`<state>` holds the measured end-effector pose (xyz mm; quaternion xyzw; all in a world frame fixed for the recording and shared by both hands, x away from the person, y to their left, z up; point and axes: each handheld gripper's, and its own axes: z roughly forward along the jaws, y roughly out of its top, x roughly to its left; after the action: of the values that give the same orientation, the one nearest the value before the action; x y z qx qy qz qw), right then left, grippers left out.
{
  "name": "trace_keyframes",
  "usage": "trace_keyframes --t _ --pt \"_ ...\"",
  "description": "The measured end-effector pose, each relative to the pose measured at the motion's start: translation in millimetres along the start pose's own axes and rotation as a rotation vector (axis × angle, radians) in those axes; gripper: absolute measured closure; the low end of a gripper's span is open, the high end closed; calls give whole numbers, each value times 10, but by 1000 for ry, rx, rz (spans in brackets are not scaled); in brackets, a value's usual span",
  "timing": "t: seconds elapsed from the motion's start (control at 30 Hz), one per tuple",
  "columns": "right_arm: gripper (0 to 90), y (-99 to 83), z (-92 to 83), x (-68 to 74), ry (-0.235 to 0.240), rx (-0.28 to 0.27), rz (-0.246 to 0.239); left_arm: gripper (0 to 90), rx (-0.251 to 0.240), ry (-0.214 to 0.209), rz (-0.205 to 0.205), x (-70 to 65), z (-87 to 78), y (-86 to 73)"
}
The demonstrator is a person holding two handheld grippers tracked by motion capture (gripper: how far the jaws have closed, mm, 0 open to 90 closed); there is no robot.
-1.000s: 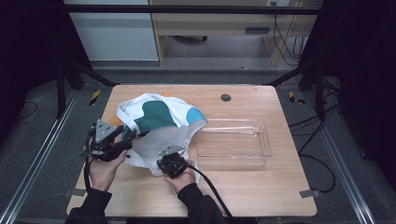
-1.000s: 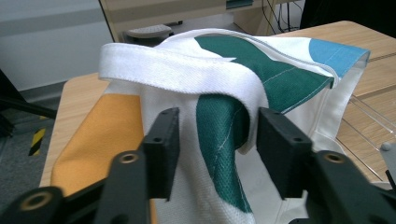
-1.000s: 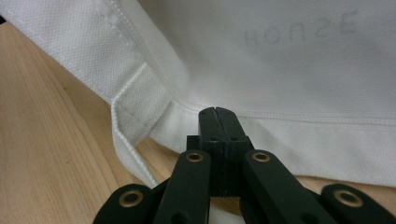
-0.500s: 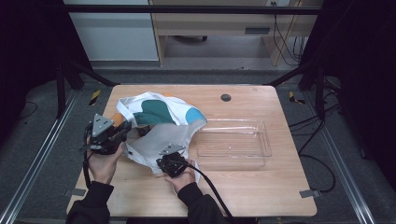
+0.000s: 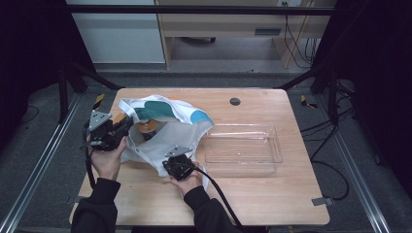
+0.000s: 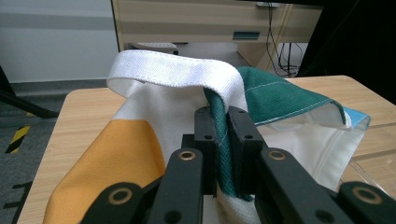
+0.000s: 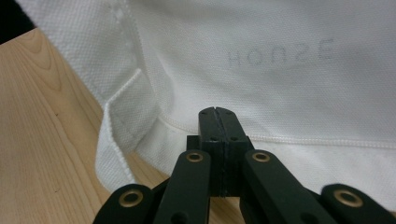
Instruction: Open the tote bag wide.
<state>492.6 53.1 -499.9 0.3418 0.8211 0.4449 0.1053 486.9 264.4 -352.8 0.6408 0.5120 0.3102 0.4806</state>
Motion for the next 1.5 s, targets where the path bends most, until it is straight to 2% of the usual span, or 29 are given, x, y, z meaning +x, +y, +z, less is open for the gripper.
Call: trace_keyframes --t 0.27,0.43,0.7,0.9,1.07,1.23,1.5 --pt "900 -8 -1 -24 -6 12 0 830 -7 11 -31 18 35 42" --pt "900 -41 48 -14 8 50 -7 830 -4 30 -44 54 106 49" --pt "900 -72 44 -20 33 51 -1 829 0 46 -71 111 179 62" --pt "900 -98 31 8 35 42 -17 828 18 75 -73 162 278 75" --pt "900 -104 24 20 38 44 -20 828 26 80 -93 202 367 63" --pt "900 -105 19 24 40 48 -27 829 51 105 -105 277 460 36" --pt "900 -105 19 22 42 49 -28 830 83 135 -93 356 587 -29"
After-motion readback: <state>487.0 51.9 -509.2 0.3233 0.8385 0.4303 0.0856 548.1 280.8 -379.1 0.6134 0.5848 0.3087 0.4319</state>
